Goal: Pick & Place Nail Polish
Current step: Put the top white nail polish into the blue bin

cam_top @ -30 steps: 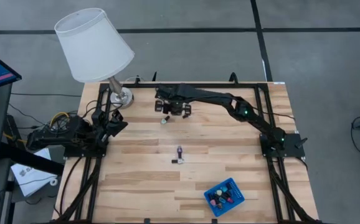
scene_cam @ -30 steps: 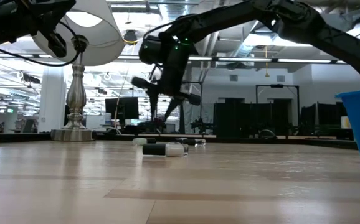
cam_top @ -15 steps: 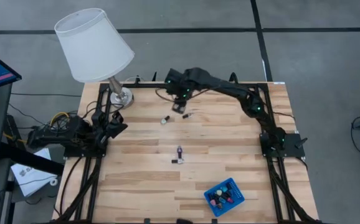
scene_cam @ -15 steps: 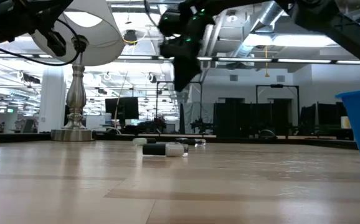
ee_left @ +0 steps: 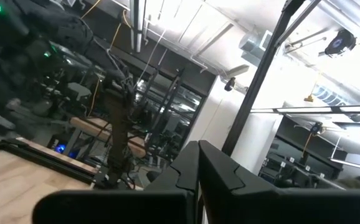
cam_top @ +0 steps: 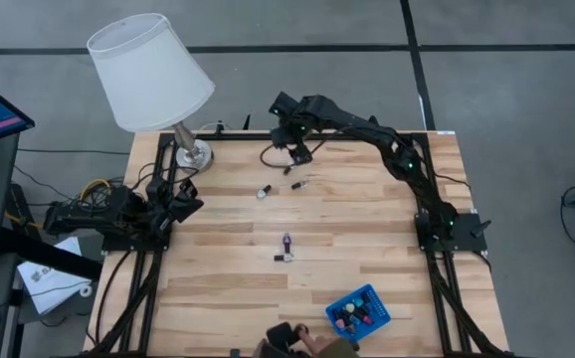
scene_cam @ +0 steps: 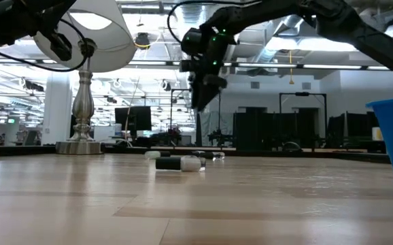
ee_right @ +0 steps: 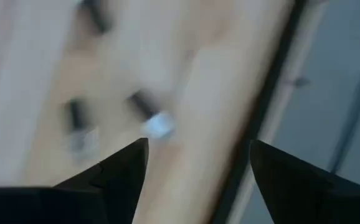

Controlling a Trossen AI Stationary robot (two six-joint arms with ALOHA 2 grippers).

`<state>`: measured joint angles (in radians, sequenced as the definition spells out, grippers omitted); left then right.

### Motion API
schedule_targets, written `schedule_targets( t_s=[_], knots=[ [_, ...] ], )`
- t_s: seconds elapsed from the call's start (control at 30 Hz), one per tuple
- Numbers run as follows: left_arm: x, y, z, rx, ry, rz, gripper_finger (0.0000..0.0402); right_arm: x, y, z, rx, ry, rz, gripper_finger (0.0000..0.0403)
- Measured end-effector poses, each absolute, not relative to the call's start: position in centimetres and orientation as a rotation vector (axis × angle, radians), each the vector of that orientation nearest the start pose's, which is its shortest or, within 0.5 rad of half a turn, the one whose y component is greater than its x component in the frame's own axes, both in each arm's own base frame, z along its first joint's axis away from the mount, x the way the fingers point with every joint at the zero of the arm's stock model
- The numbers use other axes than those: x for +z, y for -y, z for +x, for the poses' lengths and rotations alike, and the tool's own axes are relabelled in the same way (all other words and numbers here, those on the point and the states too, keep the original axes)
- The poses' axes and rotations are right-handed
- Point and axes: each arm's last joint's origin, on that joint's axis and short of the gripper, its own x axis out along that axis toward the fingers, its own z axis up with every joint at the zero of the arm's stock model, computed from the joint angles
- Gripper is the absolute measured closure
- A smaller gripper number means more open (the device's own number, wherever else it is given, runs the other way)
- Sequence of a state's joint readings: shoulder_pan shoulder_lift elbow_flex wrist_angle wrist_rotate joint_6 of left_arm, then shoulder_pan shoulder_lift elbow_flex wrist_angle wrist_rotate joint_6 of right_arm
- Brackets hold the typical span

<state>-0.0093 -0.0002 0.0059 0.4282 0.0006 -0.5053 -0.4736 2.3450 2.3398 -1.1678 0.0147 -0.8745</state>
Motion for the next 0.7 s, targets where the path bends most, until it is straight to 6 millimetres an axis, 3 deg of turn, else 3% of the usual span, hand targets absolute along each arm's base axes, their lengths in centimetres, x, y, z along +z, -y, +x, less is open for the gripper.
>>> schedule_targets(
  t_s=[0.17, 0.37, 0.7],
  knots=[
    [20.6, 0.1, 8.8, -0.119, 0.423, -0.499, 0.0401, 23.6, 23.4, 43.9, 0.15, -1.255, -0.518, 0.0132],
    [20.6, 0.1, 8.8, -0.119, 0.423, -0.499, 0.0401, 20.3, 22.6, 45.2, 0.225, -1.295, -0.513, 0.0132],
    [20.6, 0.1, 8.8, -0.119, 0.423, -0.499, 0.0401, 19.9, 23.6, 45.1, 0.271, -1.25, -0.537, 0.0132]
  ],
)
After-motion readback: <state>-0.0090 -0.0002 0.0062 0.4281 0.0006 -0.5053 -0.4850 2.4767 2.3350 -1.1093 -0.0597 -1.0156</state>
